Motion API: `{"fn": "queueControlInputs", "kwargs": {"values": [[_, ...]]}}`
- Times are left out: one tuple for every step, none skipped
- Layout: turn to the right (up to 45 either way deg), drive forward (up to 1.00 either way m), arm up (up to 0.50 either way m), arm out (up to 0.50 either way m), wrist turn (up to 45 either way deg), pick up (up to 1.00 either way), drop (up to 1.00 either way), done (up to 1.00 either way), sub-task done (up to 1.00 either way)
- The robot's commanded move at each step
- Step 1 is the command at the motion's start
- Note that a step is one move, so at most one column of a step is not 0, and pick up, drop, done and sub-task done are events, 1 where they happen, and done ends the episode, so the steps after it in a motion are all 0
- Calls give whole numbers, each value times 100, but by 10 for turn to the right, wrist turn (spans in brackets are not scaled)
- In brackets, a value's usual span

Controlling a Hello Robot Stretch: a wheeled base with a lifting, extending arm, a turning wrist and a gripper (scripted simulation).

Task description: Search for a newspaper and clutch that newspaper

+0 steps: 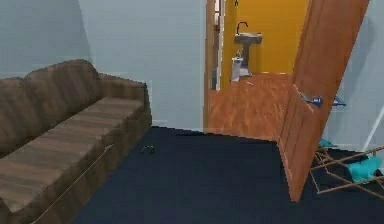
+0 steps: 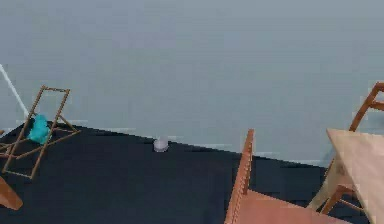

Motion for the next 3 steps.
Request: {"fn": "queueControlInputs", "kwargs": {"values": [[450, 0, 0, 0, 0, 0, 0, 0, 0], [120, 0, 0, 0, 0, 0, 0, 0, 0], [0, 0, 50, 0, 0, 0, 0, 0, 0]]}}
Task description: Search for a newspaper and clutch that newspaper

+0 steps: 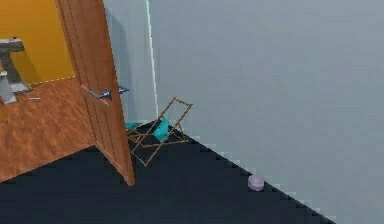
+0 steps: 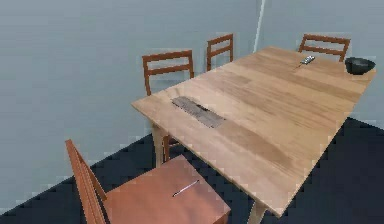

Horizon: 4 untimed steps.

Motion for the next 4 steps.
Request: {"fn": "queueControlInputs", "kwargs": {"values": [[0, 0, 36, 0, 0, 0, 0, 0, 0], [0, 0, 0, 50, 0, 0, 0, 0, 0], [0, 0, 0, 0, 450, 0, 0, 0, 0], [0, 0, 0, 0, 450, 0, 0, 0, 0]]}}
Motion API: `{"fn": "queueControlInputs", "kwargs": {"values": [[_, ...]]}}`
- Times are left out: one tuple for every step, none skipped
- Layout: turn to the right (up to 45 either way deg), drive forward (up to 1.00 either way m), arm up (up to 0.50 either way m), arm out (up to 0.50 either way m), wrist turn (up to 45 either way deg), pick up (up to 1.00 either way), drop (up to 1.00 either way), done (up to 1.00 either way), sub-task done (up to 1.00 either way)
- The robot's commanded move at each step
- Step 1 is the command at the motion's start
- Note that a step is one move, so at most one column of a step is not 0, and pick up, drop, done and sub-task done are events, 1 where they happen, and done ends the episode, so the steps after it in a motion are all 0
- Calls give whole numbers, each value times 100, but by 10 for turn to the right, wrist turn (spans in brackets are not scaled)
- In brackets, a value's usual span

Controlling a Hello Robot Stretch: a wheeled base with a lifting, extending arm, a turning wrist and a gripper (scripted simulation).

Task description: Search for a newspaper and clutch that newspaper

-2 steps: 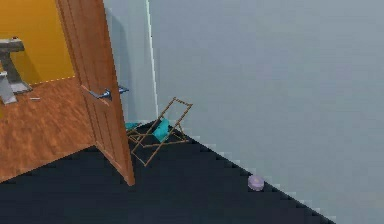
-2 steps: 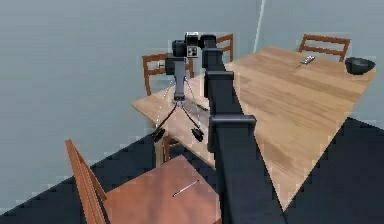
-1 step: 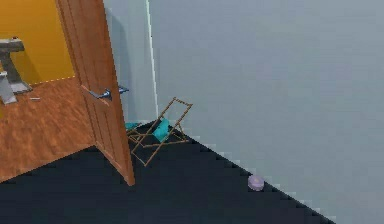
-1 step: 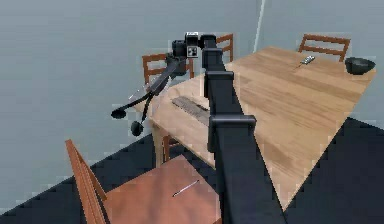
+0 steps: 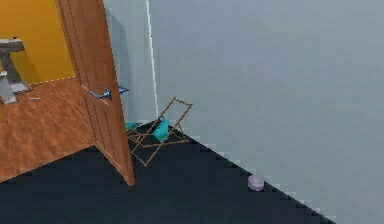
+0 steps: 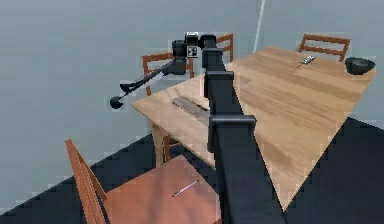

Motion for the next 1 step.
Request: {"fn": "queueControlInputs", "kwargs": {"values": [[0, 0, 0, 0, 450, 0, 0, 0, 0]]}}
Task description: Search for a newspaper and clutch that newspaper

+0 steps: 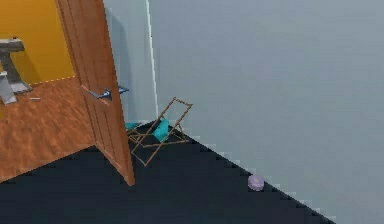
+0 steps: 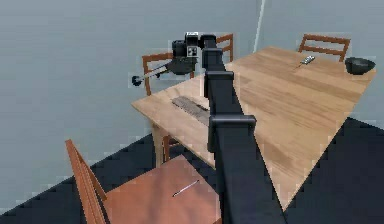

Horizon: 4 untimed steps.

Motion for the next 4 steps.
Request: {"fn": "queueControlInputs", "kwargs": {"values": [[0, 0, 0, 0, 450, 0, 0, 0, 0], [0, 0, 0, 0, 390, 0, 0, 0, 0], [0, 0, -30, 0, 0, 0, 0, 0, 0], [0, 0, 0, 0, 0, 100, 0, 0, 0]]}}
